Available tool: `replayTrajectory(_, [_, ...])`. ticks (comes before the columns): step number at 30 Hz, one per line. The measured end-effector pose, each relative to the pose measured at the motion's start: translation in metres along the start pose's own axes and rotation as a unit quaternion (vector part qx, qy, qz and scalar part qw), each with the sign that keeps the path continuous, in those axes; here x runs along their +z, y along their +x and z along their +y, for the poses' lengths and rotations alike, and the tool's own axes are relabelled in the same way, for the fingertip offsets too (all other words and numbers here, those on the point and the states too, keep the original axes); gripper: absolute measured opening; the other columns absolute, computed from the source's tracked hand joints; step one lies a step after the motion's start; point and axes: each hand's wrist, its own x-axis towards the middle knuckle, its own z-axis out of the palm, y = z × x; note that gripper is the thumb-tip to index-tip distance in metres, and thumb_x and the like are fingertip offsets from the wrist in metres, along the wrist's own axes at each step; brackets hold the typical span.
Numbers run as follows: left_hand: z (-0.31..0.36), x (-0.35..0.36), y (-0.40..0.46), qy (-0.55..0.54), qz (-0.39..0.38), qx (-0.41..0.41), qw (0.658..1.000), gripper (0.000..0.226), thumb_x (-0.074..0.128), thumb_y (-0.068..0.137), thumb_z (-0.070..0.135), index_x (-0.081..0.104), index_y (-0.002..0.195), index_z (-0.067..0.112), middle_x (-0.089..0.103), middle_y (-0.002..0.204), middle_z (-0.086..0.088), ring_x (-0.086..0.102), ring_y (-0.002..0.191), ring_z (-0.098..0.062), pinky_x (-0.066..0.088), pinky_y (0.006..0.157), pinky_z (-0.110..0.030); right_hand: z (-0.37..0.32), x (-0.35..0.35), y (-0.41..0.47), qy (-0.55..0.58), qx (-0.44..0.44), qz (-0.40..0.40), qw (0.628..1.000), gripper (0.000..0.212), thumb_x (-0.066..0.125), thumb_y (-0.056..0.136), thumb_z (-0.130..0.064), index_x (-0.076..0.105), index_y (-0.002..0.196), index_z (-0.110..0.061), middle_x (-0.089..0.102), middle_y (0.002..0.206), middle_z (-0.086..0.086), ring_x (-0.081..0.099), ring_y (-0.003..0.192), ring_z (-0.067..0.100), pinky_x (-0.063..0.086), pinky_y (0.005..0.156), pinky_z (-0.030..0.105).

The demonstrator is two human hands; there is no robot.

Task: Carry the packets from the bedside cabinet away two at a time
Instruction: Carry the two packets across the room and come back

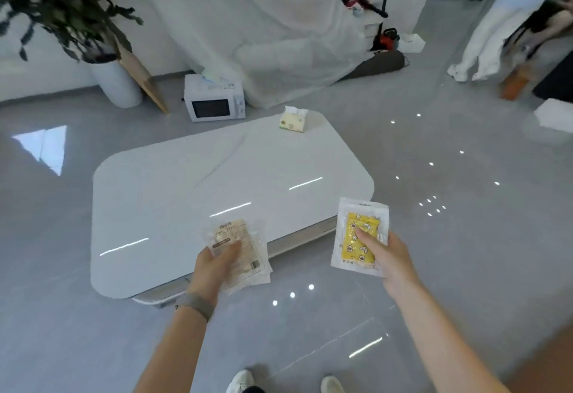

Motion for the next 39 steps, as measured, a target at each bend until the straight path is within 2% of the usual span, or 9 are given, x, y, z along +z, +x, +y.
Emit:
replayTrajectory(2, [-0.027,0.001,0.005,-0.025,0.046,-0.008,0.999,0.023,0.064,0.092,0.013,0.065,0.114,0.005,0.072,0.108,-0.013,0.07,0.097,-0.029,0.054,0.09,-0.042,0.015,0.0,0.029,-0.03,0.011,-0.034,0.999,0.016,0.074,0.084,-0.017,0.069,0.098,-0.014,0.075,0.094,0.007,0.073,0.08,0.021,0.058,0.068,0.033])
replayTrajectory(8, [-0.115,0.003,0.045,-0.07,0.13,-0.032,0.988,0.016,0.064,0.091,0.011,0.065,0.107,0.01,0.074,0.103,-0.011,0.07,0.093,-0.029,0.052,0.092,-0.045,0.088,0.013,0.117,-0.081,0.048,-0.101,0.99,0.021,0.075,0.083,-0.019,0.068,0.101,-0.013,0.076,0.092,0.004,0.074,0.08,0.02,0.057,0.063,0.031])
replayTrajectory(13, [-0.189,-0.002,0.12,-0.059,0.123,-0.036,0.99,0.021,0.062,0.093,0.015,0.067,0.111,0.006,0.074,0.105,-0.013,0.071,0.098,-0.031,0.056,0.085,-0.04,0.185,0.051,0.197,-0.111,0.069,-0.166,0.977,0.021,0.074,0.083,-0.019,0.068,0.103,-0.014,0.076,0.091,0.003,0.074,0.081,0.02,0.058,0.062,0.032])
replayTrajectory(17, [-0.255,-0.002,0.192,-0.047,0.12,-0.014,0.992,0.024,0.063,0.092,0.015,0.067,0.112,0.002,0.074,0.106,-0.013,0.071,0.099,-0.029,0.055,0.091,-0.044,0.274,0.083,0.257,-0.146,0.077,-0.26,0.951,0.02,0.073,0.084,-0.019,0.067,0.103,-0.017,0.076,0.092,0.001,0.073,0.082,0.017,0.057,0.062,0.031])
replayTrajectory(24, [-0.346,-0.008,0.278,-0.023,0.184,0.045,0.982,0.013,0.066,0.09,0.011,0.07,0.102,0.008,0.076,0.096,-0.007,0.074,0.088,-0.024,0.058,0.082,-0.039,0.397,0.119,0.342,-0.193,0.018,-0.324,0.926,0.011,0.07,0.088,-0.023,0.066,0.098,-0.021,0.075,0.094,-0.001,0.072,0.083,0.013,0.056,0.066,0.029])
replayTrajectory(31, [-0.369,-0.018,0.326,0.019,0.191,0.115,0.975,0.007,0.065,0.09,0.012,0.07,0.095,0.014,0.076,0.093,-0.005,0.074,0.086,-0.022,0.059,0.082,-0.039,0.448,0.162,0.404,-0.193,-0.067,-0.37,0.906,0.013,0.068,0.09,-0.021,0.064,0.102,-0.021,0.073,0.104,0.002,0.07,0.095,0.021,0.056,0.083,0.036])
replayTrajectory(33, [-0.373,-0.015,0.33,0.013,0.184,0.122,0.975,0.008,0.063,0.091,0.011,0.07,0.095,0.013,0.076,0.093,-0.007,0.074,0.086,-0.023,0.059,0.082,-0.04,0.46,0.17,0.411,-0.201,-0.071,-0.383,0.899,0.012,0.068,0.091,-0.019,0.065,0.102,-0.02,0.072,0.106,0.004,0.069,0.095,0.021,0.055,0.082,0.034])
replayTrajectory(36, [-0.385,-0.012,0.33,-0.015,0.196,0.106,0.975,0.008,0.063,0.091,0.011,0.07,0.094,0.011,0.076,0.092,-0.008,0.074,0.084,-0.023,0.059,0.081,-0.039,0.474,0.176,0.416,-0.226,-0.076,-0.38,0.894,0.019,0.068,0.09,-0.016,0.065,0.109,-0.016,0.072,0.106,0.004,0.069,0.094,0.019,0.056,0.082,0.033])
replayTrajectory(39, [-0.402,-0.012,0.332,-0.042,0.212,0.078,0.973,0.01,0.064,0.09,0.011,0.069,0.097,0.008,0.076,0.094,-0.011,0.074,0.084,-0.025,0.059,0.081,-0.041,0.476,0.18,0.422,-0.276,-0.109,-0.367,0.882,0.015,0.07,0.089,-0.02,0.064,0.102,-0.022,0.072,0.102,-0.003,0.069,0.093,0.014,0.055,0.083,0.032])
